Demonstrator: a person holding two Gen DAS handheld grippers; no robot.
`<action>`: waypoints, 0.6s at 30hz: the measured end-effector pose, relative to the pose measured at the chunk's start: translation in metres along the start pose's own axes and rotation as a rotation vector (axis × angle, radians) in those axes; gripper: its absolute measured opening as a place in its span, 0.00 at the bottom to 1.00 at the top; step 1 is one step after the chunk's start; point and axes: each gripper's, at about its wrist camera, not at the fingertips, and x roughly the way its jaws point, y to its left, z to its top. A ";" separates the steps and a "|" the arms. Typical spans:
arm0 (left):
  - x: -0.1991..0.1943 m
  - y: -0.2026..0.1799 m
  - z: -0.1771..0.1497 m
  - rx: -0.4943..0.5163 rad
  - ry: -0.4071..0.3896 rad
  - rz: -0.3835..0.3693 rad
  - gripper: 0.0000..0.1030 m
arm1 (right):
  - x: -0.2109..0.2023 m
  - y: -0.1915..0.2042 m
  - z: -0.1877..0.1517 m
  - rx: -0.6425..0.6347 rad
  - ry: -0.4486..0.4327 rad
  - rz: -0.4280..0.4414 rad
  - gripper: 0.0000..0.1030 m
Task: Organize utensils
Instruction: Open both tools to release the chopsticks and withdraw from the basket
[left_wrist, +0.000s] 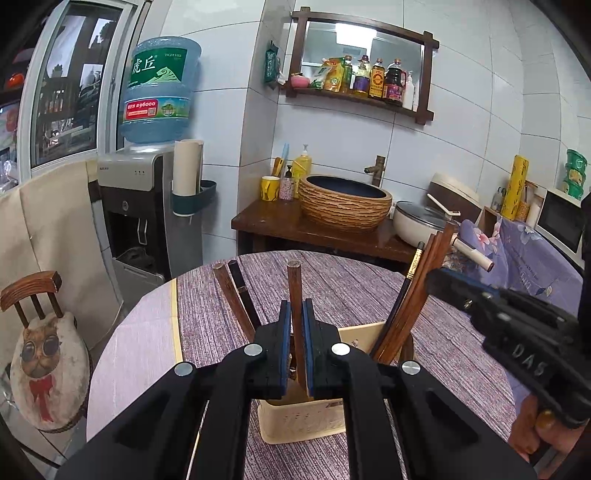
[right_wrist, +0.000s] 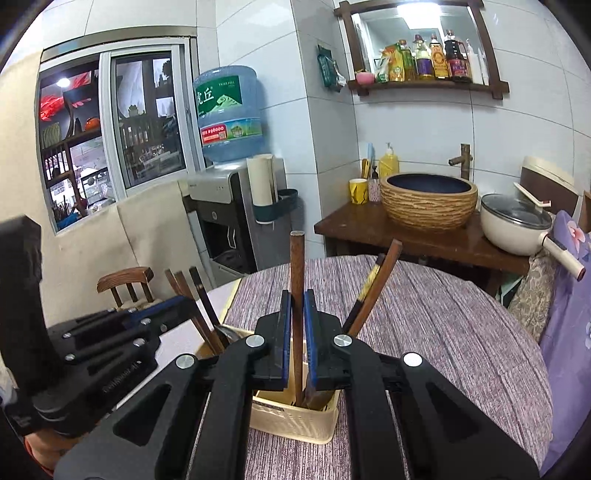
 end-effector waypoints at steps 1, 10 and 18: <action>-0.001 -0.001 -0.001 0.003 0.001 -0.002 0.07 | 0.002 -0.001 -0.003 0.001 0.008 0.003 0.08; -0.031 0.006 -0.015 -0.003 -0.072 0.024 0.59 | -0.018 -0.008 -0.020 0.007 -0.024 0.018 0.24; -0.084 0.015 -0.055 0.015 -0.163 0.059 0.95 | -0.080 -0.010 -0.064 -0.052 -0.111 -0.046 0.82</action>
